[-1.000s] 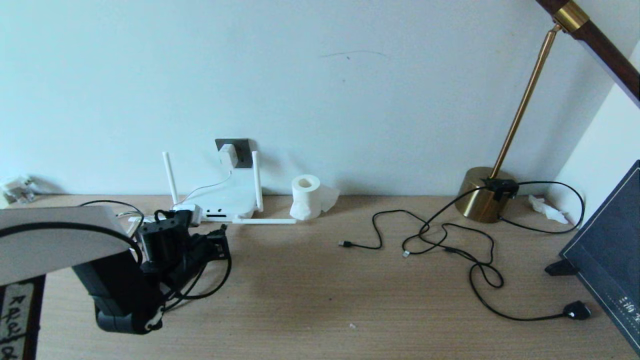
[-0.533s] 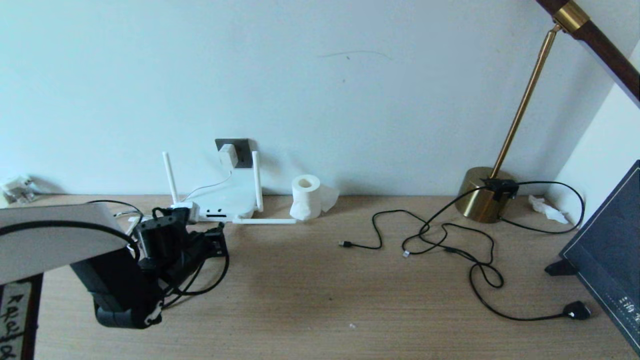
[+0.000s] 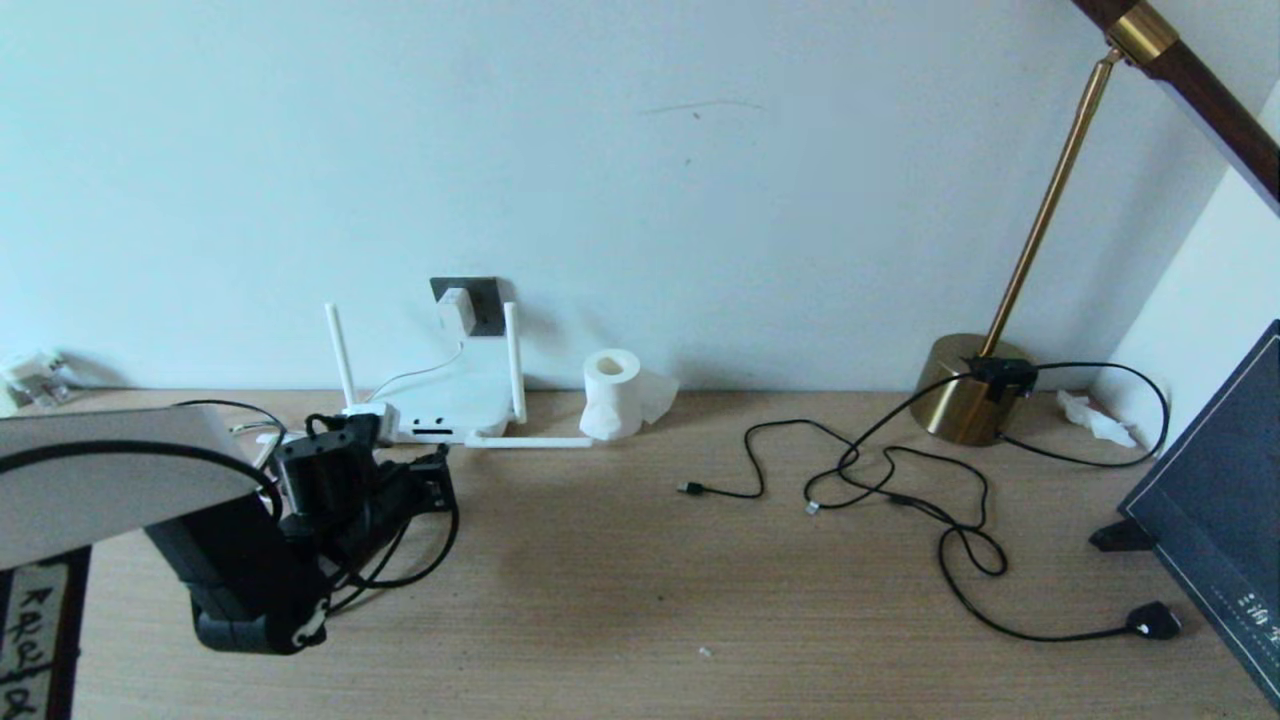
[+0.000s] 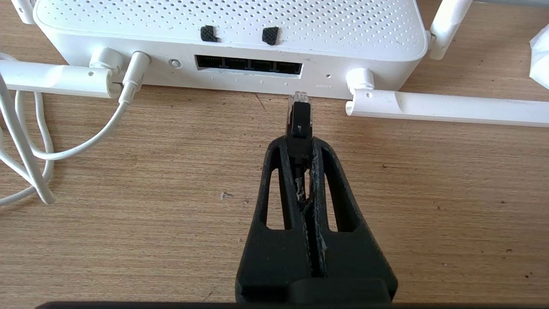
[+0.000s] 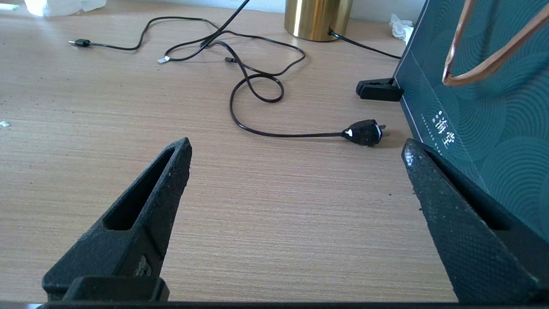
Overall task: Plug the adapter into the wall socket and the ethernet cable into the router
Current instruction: Align cable and router interface
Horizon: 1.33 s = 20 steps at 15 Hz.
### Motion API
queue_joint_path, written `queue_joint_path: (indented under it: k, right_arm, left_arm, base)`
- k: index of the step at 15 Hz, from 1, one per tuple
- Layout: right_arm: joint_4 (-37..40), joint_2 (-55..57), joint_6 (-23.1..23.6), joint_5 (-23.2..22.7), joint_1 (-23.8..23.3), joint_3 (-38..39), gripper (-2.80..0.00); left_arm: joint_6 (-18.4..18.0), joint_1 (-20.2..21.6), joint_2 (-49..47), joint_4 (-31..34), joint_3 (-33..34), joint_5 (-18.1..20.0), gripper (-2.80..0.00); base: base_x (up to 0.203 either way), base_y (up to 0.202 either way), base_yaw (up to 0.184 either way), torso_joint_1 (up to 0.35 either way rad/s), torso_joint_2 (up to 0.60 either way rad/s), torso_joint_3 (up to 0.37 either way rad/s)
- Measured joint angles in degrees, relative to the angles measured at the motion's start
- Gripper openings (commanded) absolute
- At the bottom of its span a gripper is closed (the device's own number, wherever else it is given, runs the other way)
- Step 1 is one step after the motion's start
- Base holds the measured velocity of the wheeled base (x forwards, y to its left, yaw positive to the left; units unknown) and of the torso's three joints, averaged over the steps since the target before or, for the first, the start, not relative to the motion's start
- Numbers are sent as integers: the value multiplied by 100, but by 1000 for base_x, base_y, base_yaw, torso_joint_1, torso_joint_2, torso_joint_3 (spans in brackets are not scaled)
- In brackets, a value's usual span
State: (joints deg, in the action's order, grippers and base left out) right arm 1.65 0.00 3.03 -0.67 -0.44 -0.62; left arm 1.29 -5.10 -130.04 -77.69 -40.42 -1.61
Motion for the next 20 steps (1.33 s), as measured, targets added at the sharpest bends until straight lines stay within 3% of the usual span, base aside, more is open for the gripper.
queue_joint_path:
  k: [20]
  right_arm:
    - [-5, 0, -1, -1, 0, 0, 0]
  left_arm:
    - [5, 28, -6, 268, -273, -3, -280]
  base:
    - [0, 0, 0, 0, 0, 0]
